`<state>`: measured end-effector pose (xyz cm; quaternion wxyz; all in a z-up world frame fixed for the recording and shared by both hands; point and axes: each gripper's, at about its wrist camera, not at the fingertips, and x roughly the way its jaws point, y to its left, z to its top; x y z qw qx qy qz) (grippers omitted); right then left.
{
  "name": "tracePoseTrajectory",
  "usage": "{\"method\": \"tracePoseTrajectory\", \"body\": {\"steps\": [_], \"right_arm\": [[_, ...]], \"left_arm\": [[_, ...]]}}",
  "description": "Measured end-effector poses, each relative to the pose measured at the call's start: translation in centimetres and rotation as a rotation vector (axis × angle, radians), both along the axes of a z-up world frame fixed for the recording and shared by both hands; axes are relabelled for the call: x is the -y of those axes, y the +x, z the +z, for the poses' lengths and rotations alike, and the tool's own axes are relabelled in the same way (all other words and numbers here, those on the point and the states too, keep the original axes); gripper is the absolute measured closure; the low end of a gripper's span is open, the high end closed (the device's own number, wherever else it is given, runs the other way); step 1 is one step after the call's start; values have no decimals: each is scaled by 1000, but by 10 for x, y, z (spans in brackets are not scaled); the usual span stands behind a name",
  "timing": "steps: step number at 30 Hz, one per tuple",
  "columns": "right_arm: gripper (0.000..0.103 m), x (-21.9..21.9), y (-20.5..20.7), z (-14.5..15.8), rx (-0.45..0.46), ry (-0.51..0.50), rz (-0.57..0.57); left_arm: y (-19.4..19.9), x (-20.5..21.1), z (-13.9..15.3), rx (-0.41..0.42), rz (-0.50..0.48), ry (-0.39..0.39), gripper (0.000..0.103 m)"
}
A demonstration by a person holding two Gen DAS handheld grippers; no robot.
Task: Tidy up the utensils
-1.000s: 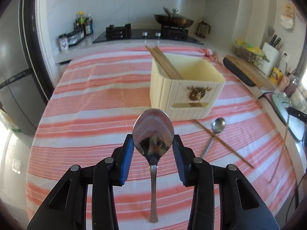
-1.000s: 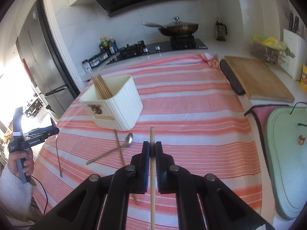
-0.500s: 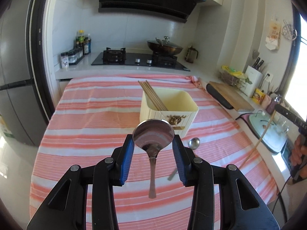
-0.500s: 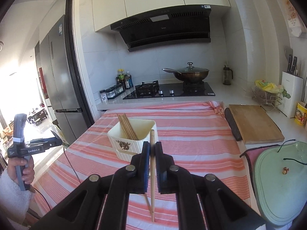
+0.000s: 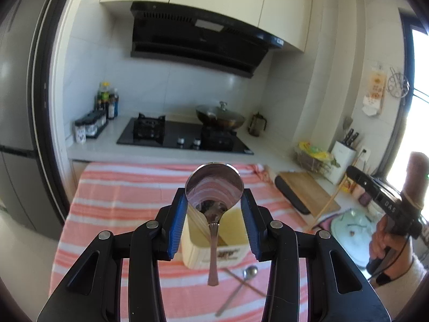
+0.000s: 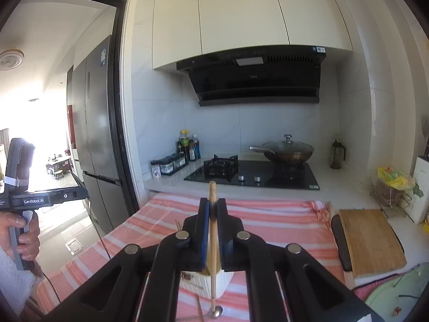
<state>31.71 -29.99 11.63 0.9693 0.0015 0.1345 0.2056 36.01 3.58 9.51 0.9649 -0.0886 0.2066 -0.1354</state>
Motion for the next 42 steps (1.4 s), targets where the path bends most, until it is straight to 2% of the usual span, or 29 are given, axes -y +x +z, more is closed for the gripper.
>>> {"method": "tracePoseTrajectory", "body": {"steps": [3, 5, 7, 10, 13, 19, 23, 25, 26, 28, 30, 34, 38, 42], "right_arm": [[97, -18, 19, 11, 91, 0, -1], [97, -30, 32, 10, 124, 3, 7], [97, -41, 46, 2, 132, 6, 21], [97, -56, 64, -19, 141, -14, 41], [97, -67, 89, -48, 70, -51, 53], [97, -79, 138, -105, -164, -112, 87], [96, -83, 158, -127, -277, -127, 87], [93, -82, 163, -133, -297, -110, 67], [79, -81, 164, -135, -309, -97, 64], [59, -73, 163, -137, -313, -64, 49], [58, -62, 152, -134, -287, -45, 29], [58, -27, 114, -142, -309, -48, 8], [58, 11, 53, -188, -389, -115, -13], [58, 29, 1, -237, -495, -187, -16]], "left_arm": [[30, 7, 10, 54, 36, -24, 62], [52, 12, 6, 61, 55, -32, 62], [74, 19, -6, 40, 69, -25, 62], [104, 27, -34, -33, 78, -7, 62], [127, 32, -65, -122, 83, 8, 62], [162, 40, -123, -294, 85, 63, 62], [175, 43, -146, -354, 90, 89, 62], [177, 42, -152, -377, 101, 84, 61], [176, 40, -154, -380, 97, 65, 60], [165, 34, -153, -360, 83, 33, 57], [149, 30, -152, -347, 73, 46, 55], [100, 20, -165, -347, -5, 90, 51], [40, 26, -212, -415, -100, 175, 47], [12, 60, -247, -468, -230, 223, 46]]}}
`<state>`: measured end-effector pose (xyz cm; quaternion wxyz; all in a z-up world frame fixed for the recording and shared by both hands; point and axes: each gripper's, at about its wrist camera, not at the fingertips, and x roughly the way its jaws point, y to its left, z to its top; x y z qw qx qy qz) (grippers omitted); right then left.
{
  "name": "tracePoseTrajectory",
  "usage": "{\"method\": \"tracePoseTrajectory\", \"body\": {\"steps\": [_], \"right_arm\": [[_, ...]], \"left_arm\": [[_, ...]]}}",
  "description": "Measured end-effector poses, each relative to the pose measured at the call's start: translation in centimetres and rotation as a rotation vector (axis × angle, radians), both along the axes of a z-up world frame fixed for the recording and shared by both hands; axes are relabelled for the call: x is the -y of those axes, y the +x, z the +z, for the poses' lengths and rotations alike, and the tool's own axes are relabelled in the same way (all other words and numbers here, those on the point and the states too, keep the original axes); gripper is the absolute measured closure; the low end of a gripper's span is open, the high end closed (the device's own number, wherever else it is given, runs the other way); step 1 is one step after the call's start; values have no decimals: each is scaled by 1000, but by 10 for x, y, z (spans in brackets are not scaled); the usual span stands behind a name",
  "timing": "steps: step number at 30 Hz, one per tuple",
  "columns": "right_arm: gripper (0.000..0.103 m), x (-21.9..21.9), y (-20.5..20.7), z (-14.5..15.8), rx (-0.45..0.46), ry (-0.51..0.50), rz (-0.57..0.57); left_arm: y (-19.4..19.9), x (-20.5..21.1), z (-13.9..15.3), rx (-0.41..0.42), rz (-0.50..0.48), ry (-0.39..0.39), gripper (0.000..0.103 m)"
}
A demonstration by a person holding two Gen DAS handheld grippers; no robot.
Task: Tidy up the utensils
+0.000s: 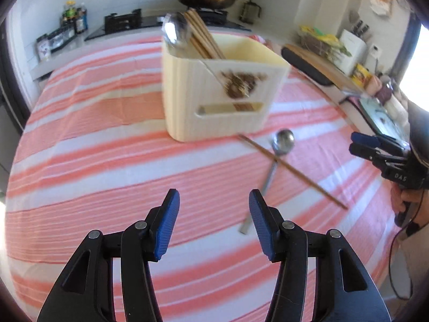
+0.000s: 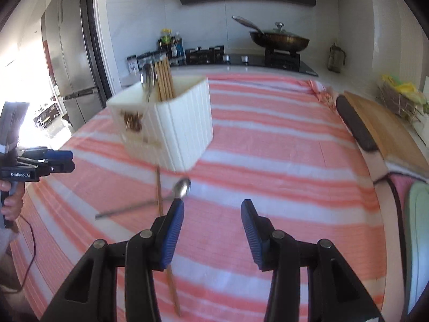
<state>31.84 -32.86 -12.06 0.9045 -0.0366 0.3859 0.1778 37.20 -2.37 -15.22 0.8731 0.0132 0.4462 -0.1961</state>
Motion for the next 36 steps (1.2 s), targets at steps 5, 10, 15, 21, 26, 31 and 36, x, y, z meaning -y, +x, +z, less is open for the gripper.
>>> {"method": "tracePoseTrajectory", "body": {"steps": [5, 10, 15, 21, 26, 31, 36], "right_arm": [[58, -14, -25, -21, -89, 16, 63], [59, -47, -14, -50, -181, -52, 154], [96, -49, -16, -57, -191, -89, 110], [96, -37, -54, -56, -169, -155, 66], [97, -8, -89, -55, -175, -150, -58], [97, 12, -85, -56, -139, -158, -169], [60, 4, -68, -54, -107, -142, -121]], "left_arm": [[2, 65, -23, 2, -159, 102, 28], [21, 92, -52, -16, -162, 218, 42], [19, 90, -53, -39, -173, 184, 94], [-14, 73, -52, -17, -20, 191, 95], [-65, 35, -53, -31, 208, 151, 96], [-83, 8, -51, -43, 312, 66, 96], [-70, -3, -47, -24, 282, 60, 37]]}}
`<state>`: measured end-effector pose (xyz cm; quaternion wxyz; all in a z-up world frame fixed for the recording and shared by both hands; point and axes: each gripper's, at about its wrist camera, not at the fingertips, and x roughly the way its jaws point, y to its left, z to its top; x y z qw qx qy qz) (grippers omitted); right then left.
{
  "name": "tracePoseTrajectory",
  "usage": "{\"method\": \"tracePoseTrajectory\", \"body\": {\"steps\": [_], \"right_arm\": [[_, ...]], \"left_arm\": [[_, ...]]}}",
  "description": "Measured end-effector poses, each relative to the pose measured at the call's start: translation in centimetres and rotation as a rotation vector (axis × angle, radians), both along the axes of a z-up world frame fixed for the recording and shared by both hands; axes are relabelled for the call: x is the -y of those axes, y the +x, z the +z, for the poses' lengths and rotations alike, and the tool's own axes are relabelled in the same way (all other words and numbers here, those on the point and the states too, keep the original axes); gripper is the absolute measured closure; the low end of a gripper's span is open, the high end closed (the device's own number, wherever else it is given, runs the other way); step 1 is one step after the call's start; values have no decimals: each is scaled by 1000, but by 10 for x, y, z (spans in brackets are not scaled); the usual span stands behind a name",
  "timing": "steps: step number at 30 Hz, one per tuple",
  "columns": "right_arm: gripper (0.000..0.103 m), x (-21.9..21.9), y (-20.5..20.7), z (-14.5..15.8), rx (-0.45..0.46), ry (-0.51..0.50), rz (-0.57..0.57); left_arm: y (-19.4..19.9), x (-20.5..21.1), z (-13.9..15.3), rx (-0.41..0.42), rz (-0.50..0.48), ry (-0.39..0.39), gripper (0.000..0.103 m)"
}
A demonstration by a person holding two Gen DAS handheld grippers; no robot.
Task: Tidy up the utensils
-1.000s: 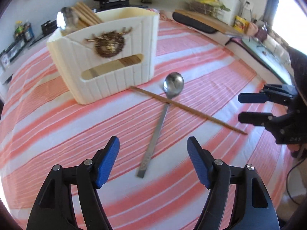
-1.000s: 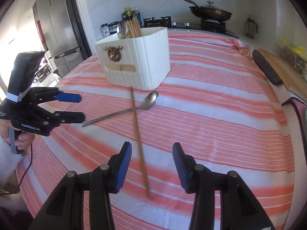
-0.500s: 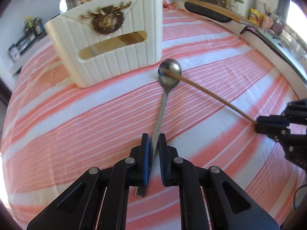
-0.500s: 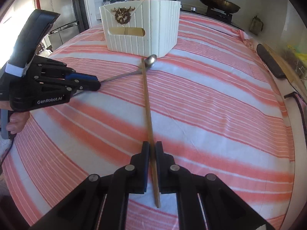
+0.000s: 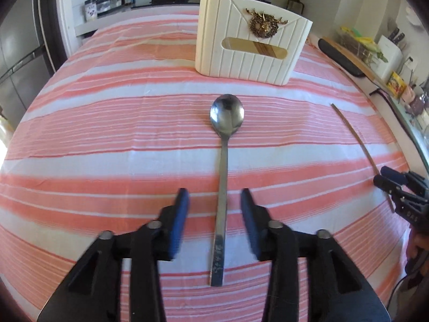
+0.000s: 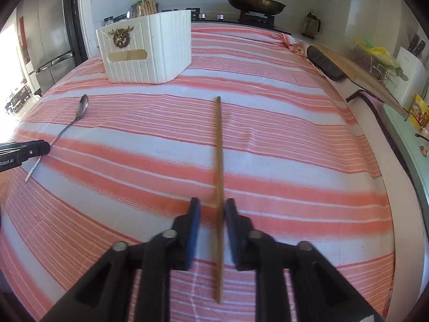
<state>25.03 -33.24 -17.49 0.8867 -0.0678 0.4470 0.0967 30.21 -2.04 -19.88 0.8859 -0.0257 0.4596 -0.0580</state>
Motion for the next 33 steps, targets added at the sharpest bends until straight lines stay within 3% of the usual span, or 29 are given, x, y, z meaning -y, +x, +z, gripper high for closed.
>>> {"method": "tracePoseTrajectory", "body": {"steps": [1, 5, 10, 18, 33], "right_arm": [[40, -1, 2, 0, 6, 9, 12], [38, -2, 14, -9, -18, -14, 19], [28, 4, 20, -12, 0, 15, -9], [26, 7, 22, -13, 4, 28, -13], [25, 6, 22, -14, 4, 27, -13]], "left_arm": [[5, 2, 1, 18, -5, 29, 30], [22, 3, -6, 18, -34, 103, 24], [26, -1, -19, 30, -65, 111, 13], [26, 3, -20, 30, -65, 117, 4], [27, 1, -21, 23, -54, 102, 1]]}}
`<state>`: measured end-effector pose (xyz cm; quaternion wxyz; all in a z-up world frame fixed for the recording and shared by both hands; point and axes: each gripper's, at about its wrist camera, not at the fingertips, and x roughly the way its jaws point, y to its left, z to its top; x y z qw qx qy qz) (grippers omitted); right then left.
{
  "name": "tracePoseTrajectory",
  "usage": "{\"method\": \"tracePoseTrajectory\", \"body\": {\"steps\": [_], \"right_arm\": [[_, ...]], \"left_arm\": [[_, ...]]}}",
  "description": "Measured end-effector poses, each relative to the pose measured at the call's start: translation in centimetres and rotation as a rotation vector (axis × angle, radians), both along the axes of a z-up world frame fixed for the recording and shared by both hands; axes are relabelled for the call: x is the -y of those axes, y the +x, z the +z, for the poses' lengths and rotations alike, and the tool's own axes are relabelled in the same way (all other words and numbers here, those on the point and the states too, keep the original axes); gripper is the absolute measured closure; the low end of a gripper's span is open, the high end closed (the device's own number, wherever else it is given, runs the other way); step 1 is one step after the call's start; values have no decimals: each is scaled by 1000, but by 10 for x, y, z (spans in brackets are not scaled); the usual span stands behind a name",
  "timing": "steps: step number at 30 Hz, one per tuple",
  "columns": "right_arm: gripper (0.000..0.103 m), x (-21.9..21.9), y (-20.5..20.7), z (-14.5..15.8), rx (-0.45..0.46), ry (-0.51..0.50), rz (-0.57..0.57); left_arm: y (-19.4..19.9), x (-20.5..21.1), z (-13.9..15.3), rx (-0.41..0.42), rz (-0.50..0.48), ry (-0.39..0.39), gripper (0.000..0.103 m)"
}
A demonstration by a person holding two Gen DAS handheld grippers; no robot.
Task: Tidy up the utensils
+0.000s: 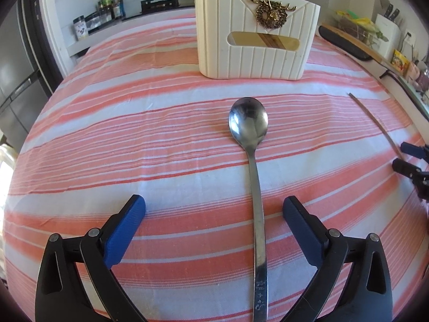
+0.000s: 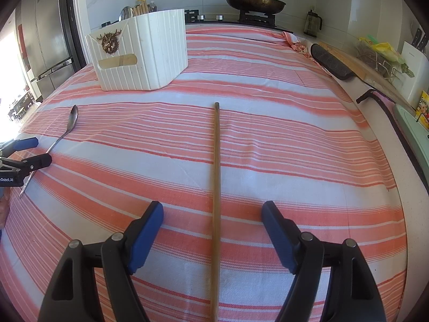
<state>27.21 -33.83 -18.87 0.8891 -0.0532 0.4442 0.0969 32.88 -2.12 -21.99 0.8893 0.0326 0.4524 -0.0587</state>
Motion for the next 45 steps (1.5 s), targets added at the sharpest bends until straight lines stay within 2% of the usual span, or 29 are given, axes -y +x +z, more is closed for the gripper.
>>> {"method": "tracePoseTrajectory", "body": {"steps": [45], "right_arm": [[25, 0, 0, 0, -2, 4, 0]], "left_arm": [[0, -2, 3, -17, -19, -7, 1]]}}
